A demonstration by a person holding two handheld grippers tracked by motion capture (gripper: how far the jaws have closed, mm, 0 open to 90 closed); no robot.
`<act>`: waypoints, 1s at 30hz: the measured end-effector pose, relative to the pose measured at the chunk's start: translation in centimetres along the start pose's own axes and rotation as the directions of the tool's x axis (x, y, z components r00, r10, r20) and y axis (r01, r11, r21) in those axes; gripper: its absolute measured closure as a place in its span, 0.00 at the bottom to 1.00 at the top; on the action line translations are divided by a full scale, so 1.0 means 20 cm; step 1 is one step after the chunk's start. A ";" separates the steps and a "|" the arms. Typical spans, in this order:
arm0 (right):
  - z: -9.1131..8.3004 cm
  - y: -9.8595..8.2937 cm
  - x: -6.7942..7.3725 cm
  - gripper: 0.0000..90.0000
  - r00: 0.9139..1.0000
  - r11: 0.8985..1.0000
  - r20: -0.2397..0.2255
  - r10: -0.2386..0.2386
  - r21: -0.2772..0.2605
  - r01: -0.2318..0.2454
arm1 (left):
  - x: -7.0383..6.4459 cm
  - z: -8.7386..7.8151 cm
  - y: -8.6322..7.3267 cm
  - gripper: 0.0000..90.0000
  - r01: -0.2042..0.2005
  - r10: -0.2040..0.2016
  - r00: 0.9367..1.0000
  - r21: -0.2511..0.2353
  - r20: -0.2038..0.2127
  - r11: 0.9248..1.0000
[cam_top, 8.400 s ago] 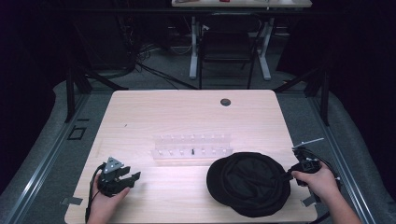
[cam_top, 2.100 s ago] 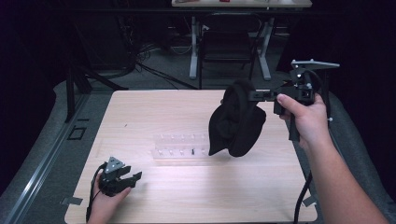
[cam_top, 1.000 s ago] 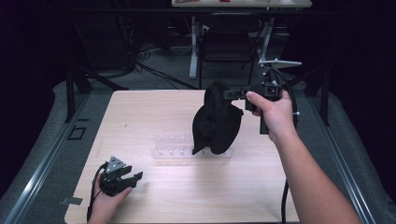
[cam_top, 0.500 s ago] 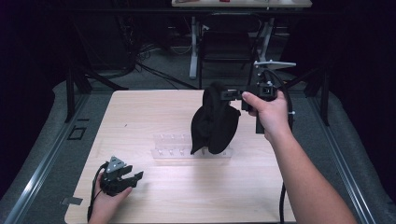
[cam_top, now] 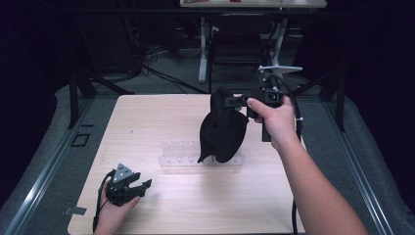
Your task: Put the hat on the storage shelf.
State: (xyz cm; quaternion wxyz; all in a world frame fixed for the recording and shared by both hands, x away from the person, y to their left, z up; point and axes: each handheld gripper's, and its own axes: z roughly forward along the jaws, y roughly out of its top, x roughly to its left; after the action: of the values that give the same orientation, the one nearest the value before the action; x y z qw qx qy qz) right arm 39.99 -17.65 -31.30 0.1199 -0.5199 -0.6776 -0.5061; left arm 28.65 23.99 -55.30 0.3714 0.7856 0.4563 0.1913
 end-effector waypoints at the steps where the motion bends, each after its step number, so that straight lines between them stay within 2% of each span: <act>1: 0.00 0.00 0.00 0.98 1.000 1.000 -0.003 -0.001 0.001 0.001 | 0.00 0.00 0.00 0.51 -0.002 0.002 1.000 -0.001 0.000 1.000; 11: 0.06 -0.01 0.01 0.98 0.999 1.000 -0.048 0.014 0.005 -0.014 | -0.04 0.00 0.04 0.52 -0.020 0.021 1.000 -0.034 0.019 0.999; 15: 0.07 -0.02 0.01 0.98 0.998 1.000 -0.057 0.019 0.004 -0.018 | -0.05 -0.01 0.06 0.52 -0.012 0.014 0.999 -0.056 0.033 0.998; 18: 0.07 -0.02 0.00 0.98 0.997 1.000 -0.067 0.028 0.006 -0.027 | -0.07 -0.02 0.09 0.52 -0.004 0.008 0.999 -0.072 0.051 0.997; 24: 0.08 -0.01 -0.02 0.98 0.992 0.998 -0.105 0.064 0.009 -0.063 | -0.11 -0.02 0.17 0.53 -0.020 0.029 0.996 -0.113 0.079 0.993; 30: 0.10 0.00 -0.03 0.98 0.990 0.997 -0.121 0.071 0.010 -0.071 | -0.16 0.01 0.26 0.52 -0.043 0.057 0.994 -0.138 0.094 0.989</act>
State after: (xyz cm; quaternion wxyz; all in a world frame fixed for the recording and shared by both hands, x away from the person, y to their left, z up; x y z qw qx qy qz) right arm 40.91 -16.32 -32.71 0.1804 -0.5116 -0.6517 -0.5301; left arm 30.08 19.51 -51.45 0.4411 0.7781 0.4036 0.1925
